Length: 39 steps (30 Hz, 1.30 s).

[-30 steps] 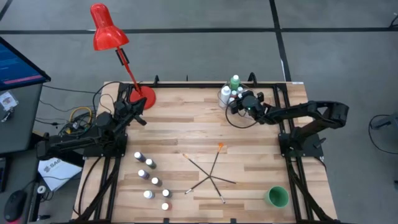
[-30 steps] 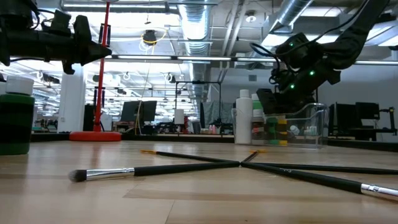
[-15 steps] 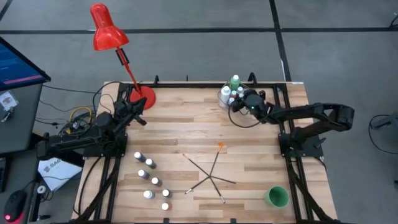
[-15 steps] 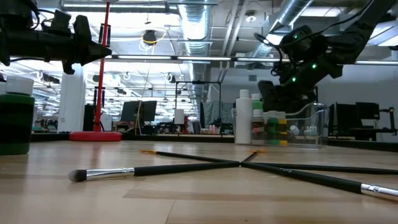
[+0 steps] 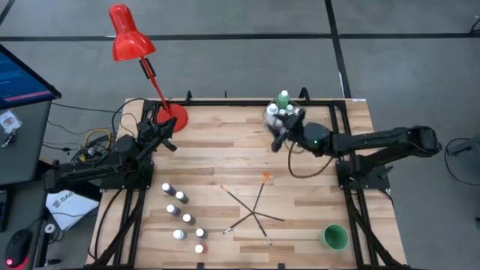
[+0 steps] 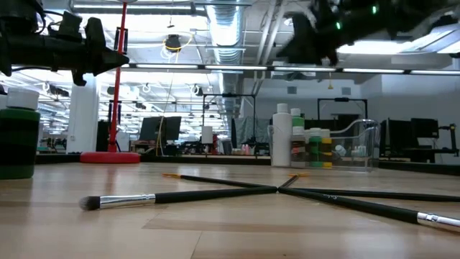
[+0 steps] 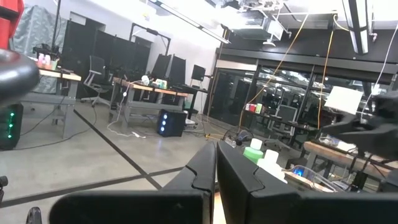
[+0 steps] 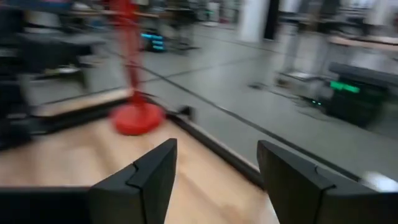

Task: Pick & Place Paint Supplies
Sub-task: Put the small dark green paint bottle into the transparent bin

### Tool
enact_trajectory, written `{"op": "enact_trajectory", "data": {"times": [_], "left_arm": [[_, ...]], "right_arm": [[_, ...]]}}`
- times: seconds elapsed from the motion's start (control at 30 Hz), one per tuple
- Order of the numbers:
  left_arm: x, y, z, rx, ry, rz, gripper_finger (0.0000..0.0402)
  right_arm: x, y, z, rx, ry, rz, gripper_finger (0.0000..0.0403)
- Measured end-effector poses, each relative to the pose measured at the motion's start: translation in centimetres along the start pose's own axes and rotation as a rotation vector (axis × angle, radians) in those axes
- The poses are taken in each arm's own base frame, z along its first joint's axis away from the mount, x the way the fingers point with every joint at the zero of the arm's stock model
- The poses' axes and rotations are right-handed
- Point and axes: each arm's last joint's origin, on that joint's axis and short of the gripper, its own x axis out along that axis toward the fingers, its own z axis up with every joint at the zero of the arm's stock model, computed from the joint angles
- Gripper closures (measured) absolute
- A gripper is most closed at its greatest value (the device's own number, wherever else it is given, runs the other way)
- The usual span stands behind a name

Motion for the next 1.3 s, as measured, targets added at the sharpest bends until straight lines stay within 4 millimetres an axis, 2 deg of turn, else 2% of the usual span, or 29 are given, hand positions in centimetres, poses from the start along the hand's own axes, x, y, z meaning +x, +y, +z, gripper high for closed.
{"op": "enact_trajectory", "data": {"times": [0.13,0.27,0.43,0.7,0.97,1.3], "left_arm": [[0.0,0.0,0.0,0.000,0.000,-0.001,0.0394],[0.0,0.0,0.0,0.000,0.000,0.000,0.0394],[0.0,0.0,0.0,0.000,0.000,0.000,0.0394],[0.0,0.0,0.0,-0.001,-0.003,0.000,0.0394],[0.0,0.0,0.0,-0.002,-0.004,0.000,0.0394],[0.0,0.0,0.0,-0.002,-0.003,-0.001,0.0394]], "right_arm": [[0.9,3.8,1.2,-0.046,0.000,0.159,0.0189],[2.9,7.9,1.3,-0.089,0.025,0.268,0.0185],[6.2,12.4,0.8,-0.152,0.045,0.372,0.0165],[10.6,18.1,-0.1,-0.154,0.047,0.572,0.0147],[13.4,22.9,-1.6,-0.147,0.033,0.688,0.0147],[16.5,26.6,-5.1,-0.145,0.066,0.771,0.0147]]}}
